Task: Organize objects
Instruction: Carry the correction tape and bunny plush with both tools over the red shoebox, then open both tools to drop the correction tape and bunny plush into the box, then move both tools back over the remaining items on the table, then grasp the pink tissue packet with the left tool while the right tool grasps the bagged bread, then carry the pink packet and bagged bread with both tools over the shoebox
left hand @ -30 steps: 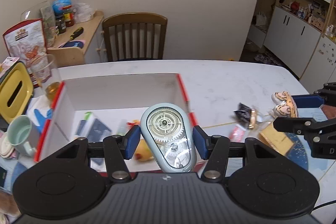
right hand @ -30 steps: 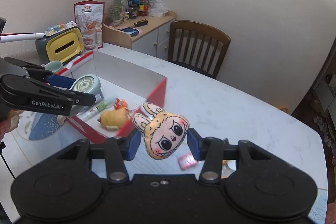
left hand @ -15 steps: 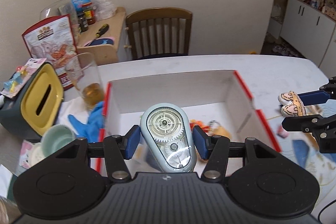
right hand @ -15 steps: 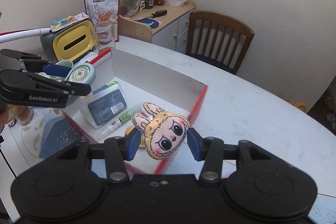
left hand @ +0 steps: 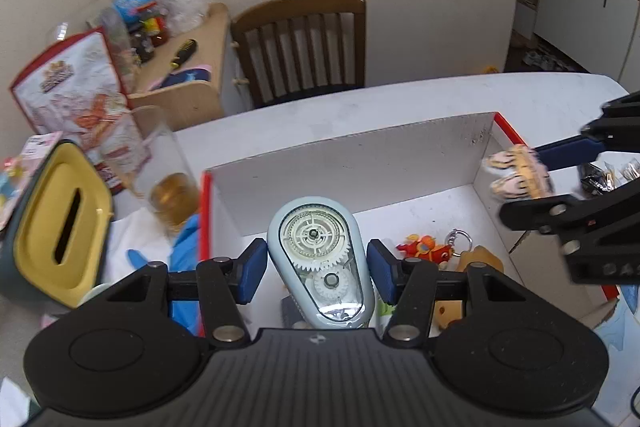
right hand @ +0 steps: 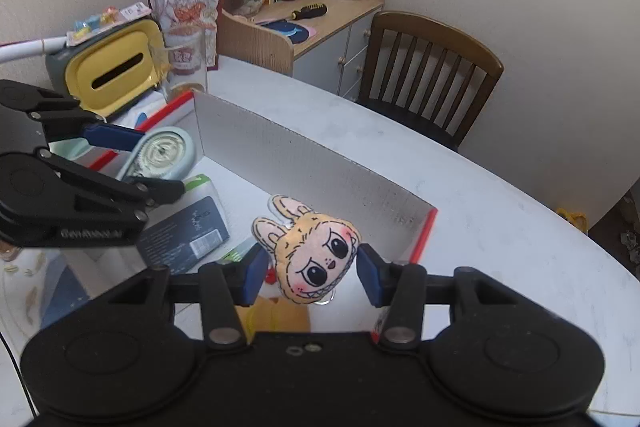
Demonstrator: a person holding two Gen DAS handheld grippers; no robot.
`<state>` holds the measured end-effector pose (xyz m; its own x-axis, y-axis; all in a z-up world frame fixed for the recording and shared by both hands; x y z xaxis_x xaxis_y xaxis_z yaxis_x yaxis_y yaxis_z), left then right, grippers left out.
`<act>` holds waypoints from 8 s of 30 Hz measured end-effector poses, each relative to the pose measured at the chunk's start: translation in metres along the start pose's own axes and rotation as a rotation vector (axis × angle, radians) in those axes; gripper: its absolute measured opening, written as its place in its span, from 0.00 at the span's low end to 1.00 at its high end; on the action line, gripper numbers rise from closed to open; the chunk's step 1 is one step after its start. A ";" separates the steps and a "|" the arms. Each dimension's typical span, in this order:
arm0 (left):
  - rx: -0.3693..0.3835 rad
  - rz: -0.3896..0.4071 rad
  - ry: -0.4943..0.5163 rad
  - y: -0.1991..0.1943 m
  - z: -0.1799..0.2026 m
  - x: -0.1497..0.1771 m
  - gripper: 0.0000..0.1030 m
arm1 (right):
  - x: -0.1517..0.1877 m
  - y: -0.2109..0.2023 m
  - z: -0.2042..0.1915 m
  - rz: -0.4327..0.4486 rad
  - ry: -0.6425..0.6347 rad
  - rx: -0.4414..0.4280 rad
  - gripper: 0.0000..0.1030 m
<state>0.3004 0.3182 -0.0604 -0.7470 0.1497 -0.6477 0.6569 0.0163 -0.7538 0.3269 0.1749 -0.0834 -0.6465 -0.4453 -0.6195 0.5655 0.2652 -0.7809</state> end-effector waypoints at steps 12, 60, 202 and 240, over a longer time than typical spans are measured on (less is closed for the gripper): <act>0.069 -0.082 -0.029 0.058 0.005 -0.022 0.53 | 0.002 0.053 -0.011 -0.085 -0.072 0.047 0.46; 0.071 -0.219 -0.020 0.069 0.015 -0.025 0.57 | 0.011 0.038 -0.012 -0.130 -0.040 -0.048 0.55; 0.154 -0.044 -0.047 0.066 0.308 0.029 0.32 | 0.251 -0.059 0.222 -0.096 0.413 -0.006 0.68; 0.248 0.099 -0.061 -0.088 0.179 0.021 0.31 | 0.145 -0.145 0.119 -0.006 0.293 -0.062 0.68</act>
<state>0.2087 0.1431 -0.0272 -0.6904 0.0786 -0.7191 0.6872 -0.2392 -0.6859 0.2115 -0.0298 -0.0507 -0.7749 -0.1836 -0.6048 0.5349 0.3191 -0.7823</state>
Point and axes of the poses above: each gripper's, at about its wrist camera, not at the fingertips, and y roughly the way its jaws point, z to its right, x to its underside, the point moved 2 cm from there along y, roughly the way its jaws point
